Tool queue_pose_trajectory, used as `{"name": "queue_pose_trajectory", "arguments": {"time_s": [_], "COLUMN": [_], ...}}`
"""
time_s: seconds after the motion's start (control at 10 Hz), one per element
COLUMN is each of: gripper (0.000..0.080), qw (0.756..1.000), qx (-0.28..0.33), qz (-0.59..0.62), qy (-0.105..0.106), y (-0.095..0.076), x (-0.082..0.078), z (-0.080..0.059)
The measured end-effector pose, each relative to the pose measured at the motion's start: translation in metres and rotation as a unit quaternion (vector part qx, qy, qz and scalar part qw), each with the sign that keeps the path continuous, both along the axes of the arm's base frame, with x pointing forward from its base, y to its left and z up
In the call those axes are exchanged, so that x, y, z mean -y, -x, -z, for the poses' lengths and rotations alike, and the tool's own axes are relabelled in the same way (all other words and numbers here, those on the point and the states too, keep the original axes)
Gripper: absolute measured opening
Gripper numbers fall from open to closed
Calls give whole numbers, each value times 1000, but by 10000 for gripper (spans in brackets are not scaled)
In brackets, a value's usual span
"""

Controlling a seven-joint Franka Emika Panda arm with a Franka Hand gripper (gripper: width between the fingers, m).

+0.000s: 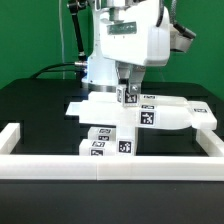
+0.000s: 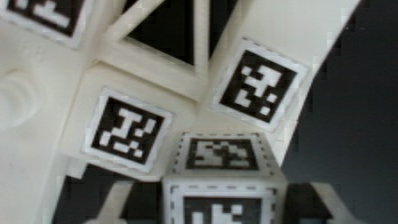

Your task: Assemble chair

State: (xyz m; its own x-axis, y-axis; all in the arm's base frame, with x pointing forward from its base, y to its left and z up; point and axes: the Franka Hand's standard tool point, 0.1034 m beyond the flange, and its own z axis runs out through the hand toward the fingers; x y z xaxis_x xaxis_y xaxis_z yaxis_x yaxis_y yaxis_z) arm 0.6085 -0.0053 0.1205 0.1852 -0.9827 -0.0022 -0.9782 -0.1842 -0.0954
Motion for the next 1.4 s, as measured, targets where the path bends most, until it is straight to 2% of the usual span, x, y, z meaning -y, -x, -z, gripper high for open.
{"name": "queue_pose_trajectory", "arguments": {"time_s": [0.1,0.2,0.3,0.4,0.6,1.0,1.2,1.4], "gripper": [444,444,572,634,645,648,648,648], "qw": [1000,1000,1000,998,986,954,924,882], "qx": [0,0,0,1,3,5,5,8], "qz": [-3,-8,-31,-59,-168,-299,-381,-470], "qy": [0,1,3,5,15,28,38,49], "y": [0,0,0,0,0,0,2,1], "x": [0,0,-2,-4,-8,-7,-6,-4], "z": [0,0,0,0,0,0,2,1]}}
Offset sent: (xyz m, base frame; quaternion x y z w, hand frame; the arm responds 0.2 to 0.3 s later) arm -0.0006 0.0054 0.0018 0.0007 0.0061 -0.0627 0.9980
